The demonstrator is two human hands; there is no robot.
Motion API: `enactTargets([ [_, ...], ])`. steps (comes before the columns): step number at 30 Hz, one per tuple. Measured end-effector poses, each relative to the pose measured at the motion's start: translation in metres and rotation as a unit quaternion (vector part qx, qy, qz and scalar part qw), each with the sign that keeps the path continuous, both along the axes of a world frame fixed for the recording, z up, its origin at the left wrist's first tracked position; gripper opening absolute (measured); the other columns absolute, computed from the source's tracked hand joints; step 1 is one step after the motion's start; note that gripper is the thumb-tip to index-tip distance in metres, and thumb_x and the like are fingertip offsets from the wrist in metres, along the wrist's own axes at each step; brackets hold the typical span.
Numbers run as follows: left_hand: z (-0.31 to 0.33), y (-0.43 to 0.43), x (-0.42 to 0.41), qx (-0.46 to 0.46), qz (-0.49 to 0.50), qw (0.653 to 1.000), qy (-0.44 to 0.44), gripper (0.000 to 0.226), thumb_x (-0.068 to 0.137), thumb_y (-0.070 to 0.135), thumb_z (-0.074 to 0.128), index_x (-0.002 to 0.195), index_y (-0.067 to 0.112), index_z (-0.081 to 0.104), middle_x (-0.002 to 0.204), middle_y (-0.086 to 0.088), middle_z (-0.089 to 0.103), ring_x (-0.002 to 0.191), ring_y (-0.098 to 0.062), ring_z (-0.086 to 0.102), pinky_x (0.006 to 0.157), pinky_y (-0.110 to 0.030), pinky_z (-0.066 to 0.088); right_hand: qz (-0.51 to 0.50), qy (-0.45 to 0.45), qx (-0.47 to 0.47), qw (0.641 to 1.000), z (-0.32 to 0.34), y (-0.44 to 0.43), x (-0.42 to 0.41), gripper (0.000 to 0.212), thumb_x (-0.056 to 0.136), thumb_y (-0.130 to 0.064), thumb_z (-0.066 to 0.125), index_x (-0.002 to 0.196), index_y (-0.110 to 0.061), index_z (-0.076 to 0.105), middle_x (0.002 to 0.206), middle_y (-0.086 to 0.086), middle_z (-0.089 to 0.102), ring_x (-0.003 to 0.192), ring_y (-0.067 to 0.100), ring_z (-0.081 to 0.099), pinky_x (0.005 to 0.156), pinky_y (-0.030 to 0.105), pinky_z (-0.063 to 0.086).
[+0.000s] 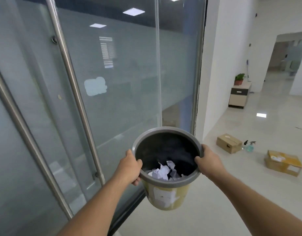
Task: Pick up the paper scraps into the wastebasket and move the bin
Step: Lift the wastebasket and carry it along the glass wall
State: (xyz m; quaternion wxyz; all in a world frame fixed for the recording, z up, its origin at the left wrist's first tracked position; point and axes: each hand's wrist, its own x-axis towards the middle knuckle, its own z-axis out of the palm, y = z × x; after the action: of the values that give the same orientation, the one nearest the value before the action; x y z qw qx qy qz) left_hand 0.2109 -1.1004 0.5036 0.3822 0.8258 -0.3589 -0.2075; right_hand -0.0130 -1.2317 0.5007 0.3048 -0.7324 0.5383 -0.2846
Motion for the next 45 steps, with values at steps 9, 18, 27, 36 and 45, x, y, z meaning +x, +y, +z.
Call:
enactTargets([
  [9, -0.186, -0.001, 0.004, 0.101, 0.042, 0.994, 0.014, 0.02, 0.1, 0.022, 0.049, 0.113, 0.012, 0.037, 0.086, -0.019, 0.068, 0.048, -0.023, 0.065, 0.032, -0.023, 0.046, 0.006, 0.068, 0.033, 0.997, -0.2, -0.003, 0.017, 0.047, 0.085, -0.014, 0.05, 0.131, -0.016, 0.041, 0.105, 0.023, 0.066, 0.088, 0.041, 0.06, 0.071, 0.036, 0.044],
  [18, -0.499, 0.03, -0.01, 0.197, 0.021, 0.979, 0.05, 0.027, 0.101, 0.023, 0.049, 0.123, 0.012, 0.037, 0.098, -0.021, 0.068, 0.056, -0.026, 0.069, 0.036, -0.027, 0.05, 0.003, 0.115, 0.113, 0.987, -0.517, 0.033, 0.0, 0.04, 0.087, -0.016, 0.047, 0.126, -0.022, 0.041, 0.093, 0.015, 0.065, 0.074, 0.035, 0.056, 0.068, 0.038, 0.048],
  [27, -0.76, 0.034, -0.006, 0.207, 0.008, 0.975, 0.085, 0.034, 0.101, 0.022, 0.049, 0.131, 0.014, 0.034, 0.106, -0.021, 0.066, 0.068, -0.028, 0.069, 0.045, -0.031, 0.056, -0.007, 0.132, 0.14, 0.981, -0.777, 0.046, 0.003, 0.04, 0.088, -0.017, 0.047, 0.127, -0.023, 0.039, 0.093, 0.017, 0.066, 0.077, 0.038, 0.06, 0.069, 0.042, 0.053],
  [36, -0.856, 0.034, 0.007, 0.2, 0.014, 0.977, 0.074, 0.036, 0.102, 0.022, 0.046, 0.133, 0.013, 0.03, 0.092, -0.02, 0.068, 0.059, -0.032, 0.067, 0.044, -0.035, 0.055, -0.03, 0.113, 0.156, 0.981, -0.88, 0.047, 0.02, 0.055, 0.088, -0.018, 0.045, 0.139, -0.028, 0.028, 0.085, 0.013, 0.062, 0.072, 0.036, 0.059, 0.064, 0.038, 0.049],
  [45, -0.883, 0.039, 0.005, 0.193, 0.014, 0.981, 0.033, 0.048, 0.102, 0.021, 0.045, 0.144, 0.016, 0.022, 0.09, -0.021, 0.069, 0.072, -0.039, 0.07, 0.067, -0.054, 0.061, -0.039, 0.109, 0.171, 0.979, -0.901, 0.055, 0.024, 0.057, 0.09, -0.023, 0.044, 0.142, -0.03, 0.023, 0.086, 0.012, 0.063, 0.071, 0.036, 0.06, 0.066, 0.042, 0.053],
])
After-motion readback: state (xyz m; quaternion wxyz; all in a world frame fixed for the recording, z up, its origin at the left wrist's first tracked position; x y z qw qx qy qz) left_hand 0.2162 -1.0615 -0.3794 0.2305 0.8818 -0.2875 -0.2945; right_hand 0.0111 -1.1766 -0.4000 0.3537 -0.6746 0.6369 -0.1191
